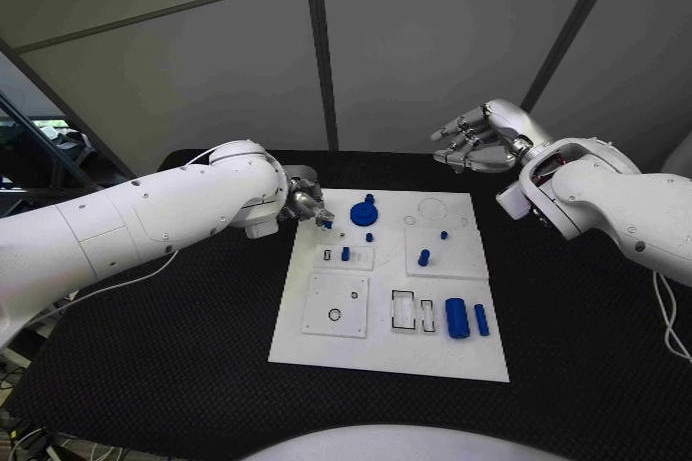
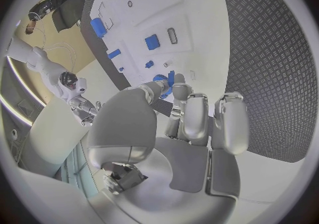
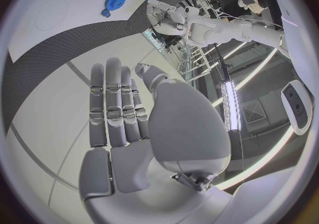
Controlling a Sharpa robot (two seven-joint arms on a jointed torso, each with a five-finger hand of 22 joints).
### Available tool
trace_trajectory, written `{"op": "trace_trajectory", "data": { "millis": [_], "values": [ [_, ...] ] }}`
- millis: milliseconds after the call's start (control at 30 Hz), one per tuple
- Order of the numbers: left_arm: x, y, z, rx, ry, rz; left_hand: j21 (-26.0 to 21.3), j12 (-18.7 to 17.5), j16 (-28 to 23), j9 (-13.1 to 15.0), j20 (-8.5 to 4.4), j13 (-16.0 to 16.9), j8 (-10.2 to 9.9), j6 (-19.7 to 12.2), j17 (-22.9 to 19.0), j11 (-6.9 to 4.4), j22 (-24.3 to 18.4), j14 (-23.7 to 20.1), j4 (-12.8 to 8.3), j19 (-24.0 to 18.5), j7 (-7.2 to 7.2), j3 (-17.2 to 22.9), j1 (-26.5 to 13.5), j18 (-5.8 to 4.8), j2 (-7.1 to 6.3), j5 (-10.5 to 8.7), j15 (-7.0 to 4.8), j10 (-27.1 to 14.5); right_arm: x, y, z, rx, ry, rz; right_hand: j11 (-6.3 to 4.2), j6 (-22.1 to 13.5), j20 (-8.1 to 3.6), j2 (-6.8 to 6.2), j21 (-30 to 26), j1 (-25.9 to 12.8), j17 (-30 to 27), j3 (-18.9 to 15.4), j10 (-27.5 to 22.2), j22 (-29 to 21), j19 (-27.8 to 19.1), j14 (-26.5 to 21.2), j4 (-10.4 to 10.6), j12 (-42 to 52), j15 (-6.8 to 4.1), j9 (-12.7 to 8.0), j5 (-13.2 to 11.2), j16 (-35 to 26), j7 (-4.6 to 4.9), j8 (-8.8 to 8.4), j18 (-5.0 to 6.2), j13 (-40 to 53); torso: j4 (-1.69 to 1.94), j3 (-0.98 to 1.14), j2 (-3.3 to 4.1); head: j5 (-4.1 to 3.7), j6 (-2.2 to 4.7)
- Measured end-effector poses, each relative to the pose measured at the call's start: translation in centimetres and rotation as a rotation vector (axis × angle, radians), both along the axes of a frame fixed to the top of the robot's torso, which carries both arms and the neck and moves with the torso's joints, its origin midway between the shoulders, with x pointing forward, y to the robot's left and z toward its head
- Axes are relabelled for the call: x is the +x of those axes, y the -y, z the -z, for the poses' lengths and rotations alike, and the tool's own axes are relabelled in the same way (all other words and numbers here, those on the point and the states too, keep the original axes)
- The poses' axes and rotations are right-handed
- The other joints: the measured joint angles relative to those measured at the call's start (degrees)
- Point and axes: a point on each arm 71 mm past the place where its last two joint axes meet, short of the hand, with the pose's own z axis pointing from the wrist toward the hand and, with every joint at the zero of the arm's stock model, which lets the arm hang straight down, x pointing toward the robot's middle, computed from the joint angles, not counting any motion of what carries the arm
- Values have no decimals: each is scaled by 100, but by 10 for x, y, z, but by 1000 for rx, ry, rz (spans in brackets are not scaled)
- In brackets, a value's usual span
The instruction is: Assemble the parts on the task board
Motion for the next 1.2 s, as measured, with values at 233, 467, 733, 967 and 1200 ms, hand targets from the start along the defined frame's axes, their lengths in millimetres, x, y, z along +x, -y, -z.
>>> {"op": "trace_trajectory", "data": {
  "millis": [233, 467, 733, 967, 1200],
  "values": [
    [-22, -4, 6, -35, 7, 5, 43, 50, 0, 10, 0, 47, 0, 8, 0, 3, 0, 0, 0, 0, -7, 0, 0, 1, 0, 31, 0, 36, 0, 1, 0, -1, 0, 2, 0, 0, 0, 0, -20, 0, 2, 0, 0, 0, 0, 0, 0, 0, 0, 0, 0, 0, 0, 0, 0, 0, 1, 1, 0, 30, -26],
    [-42, -4, 24, -46, -8, 3, 76, 84, 0, 18, 0, 97, 0, 30, 5, 22, 0, 18, -15, 0, -27, 15, -30, 0, -30, 53, -21, 60, 0, 2, 0, -1, 0, 4, 0, 0, 0, 0, -20, 0, 4, 0, 0, 1, 0, 0, 0, 0, 0, 0, 0, 0, 0, 0, 0, 1, -4, -2, 0, 54, -44],
    [-52, -1, 34, -34, 0, 8, 76, 84, 0, 19, 0, 98, 25, 30, 4, 22, 0, 0, -16, 0, -26, 16, -31, 0, -31, 71, -38, 60, 0, 3, 0, -2, 0, 6, 0, 0, 0, 0, -20, 0, 4, 0, 0, 1, 0, 21, 0, 0, 21, 0, 0, -30, 0, 0, 0, 1, -16, -6, 1, 71, -49],
    [-53, 1, 33, -16, 26, 13, 97, 108, 0, 18, 1, 116, 26, 59, 10, -20, 0, 1, -43, 0, -39, 43, -84, 1, -83, 93, -39, 102, 0, 3, 0, -2, 0, 6, 0, 0, 0, 0, -20, 0, 3, 0, 0, 1, 0, 21, 0, 0, 21, 0, 0, -31, 0, 0, 0, 1, -19, -2, 5, 75, -59],
    [-52, 0, 33, -2, 43, 16, 97, 111, 0, 24, 1, 116, 25, 59, 10, -8, -1, 1, -47, -1, -38, 47, -92, 0, -76, 92, -39, 129, 0, 4, 0, -2, -1, 7, 0, 0, 0, 0, -20, 0, 2, 0, 0, 1, 0, 21, 0, 0, 21, 0, 0, -31, 0, 0, 0, 1, -19, -1, 6, 71, -69]
  ]
}}
